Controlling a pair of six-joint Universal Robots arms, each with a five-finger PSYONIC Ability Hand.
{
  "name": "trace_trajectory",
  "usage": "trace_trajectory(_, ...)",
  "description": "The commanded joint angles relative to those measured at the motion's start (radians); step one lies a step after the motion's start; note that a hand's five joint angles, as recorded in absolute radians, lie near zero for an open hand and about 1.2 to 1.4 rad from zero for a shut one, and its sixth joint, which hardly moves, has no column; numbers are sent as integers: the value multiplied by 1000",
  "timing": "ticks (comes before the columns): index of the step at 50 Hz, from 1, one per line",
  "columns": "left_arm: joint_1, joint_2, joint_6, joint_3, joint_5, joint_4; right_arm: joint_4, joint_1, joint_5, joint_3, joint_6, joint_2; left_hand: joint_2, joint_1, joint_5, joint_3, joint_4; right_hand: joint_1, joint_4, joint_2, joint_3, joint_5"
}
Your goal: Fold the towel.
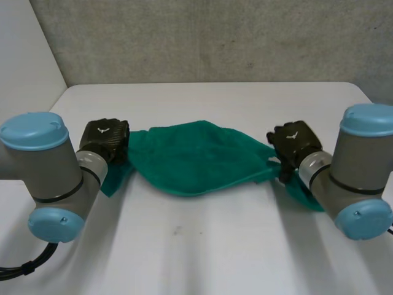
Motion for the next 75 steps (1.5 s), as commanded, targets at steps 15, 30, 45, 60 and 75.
trace_trajectory(15, 21, 120, -3, -67, 7, 2, 430, -272, -231, -93, 422, 0, 196, 264, 253, 202, 201, 57, 17, -2, 8, 17)
trace_trajectory(30, 44, 116, -3, -64, 7, 7, 246, -297, -240, 101, 281, 2, 196, 264, 253, 202, 201, 89, 49, 30, 40, 49)
trace_trajectory(45, 49, 117, -3, -67, 7, -1, 123, -297, -147, 78, 264, 40, 196, 264, 253, 202, 201, 1027, 988, 969, 978, 988)
trace_trajectory(60, 80, 277, 5, -117, 39, -240, 290, -286, -136, 120, -68, -371, 196, 264, 253, 202, 201, 1027, 988, 969, 978, 988)
trace_trajectory(75, 141, 219, 156, -208, 185, -346, 432, -163, 34, 177, -507, -249, 196, 264, 253, 202, 201, 1027, 988, 969, 978, 988)
